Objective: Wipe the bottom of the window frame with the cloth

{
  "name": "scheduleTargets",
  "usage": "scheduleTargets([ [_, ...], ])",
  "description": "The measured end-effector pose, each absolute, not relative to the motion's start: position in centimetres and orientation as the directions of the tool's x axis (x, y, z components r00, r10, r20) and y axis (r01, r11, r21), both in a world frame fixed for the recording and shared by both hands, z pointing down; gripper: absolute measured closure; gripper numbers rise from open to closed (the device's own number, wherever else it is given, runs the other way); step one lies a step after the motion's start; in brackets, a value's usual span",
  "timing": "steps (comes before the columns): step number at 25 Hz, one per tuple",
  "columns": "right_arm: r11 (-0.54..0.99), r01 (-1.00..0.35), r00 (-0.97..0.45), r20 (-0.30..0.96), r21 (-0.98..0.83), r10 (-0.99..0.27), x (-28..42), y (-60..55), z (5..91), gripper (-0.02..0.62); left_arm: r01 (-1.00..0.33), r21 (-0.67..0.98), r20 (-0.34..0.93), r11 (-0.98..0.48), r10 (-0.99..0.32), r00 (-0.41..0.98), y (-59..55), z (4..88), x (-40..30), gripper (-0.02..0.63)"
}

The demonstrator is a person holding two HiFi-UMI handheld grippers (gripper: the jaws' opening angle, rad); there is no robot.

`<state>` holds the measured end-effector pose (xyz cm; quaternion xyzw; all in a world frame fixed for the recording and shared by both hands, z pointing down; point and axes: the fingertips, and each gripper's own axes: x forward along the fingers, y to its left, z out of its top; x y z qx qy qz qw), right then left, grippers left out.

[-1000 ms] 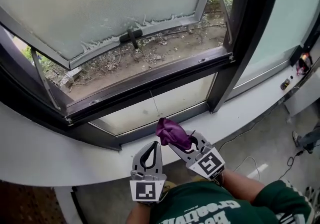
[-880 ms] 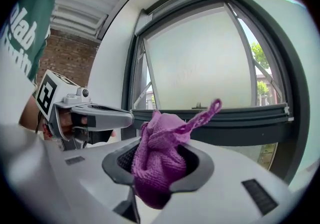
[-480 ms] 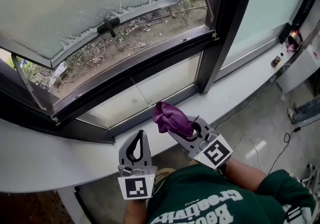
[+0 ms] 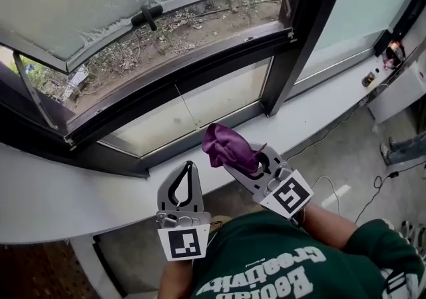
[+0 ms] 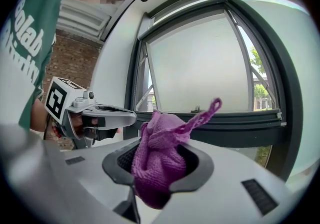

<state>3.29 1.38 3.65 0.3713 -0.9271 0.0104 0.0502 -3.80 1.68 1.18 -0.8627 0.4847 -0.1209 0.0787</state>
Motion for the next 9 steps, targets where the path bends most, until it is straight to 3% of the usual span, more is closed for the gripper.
scheduleTargets([
  [9,0.742,-0.667,-0.733,0.124,0.066,-0.669,3.31,2.07,3.88,0.451,-0.816,-0.275,0.133,-0.509,-0.86,0.492,2.23,1.32,-3.7,0.603],
])
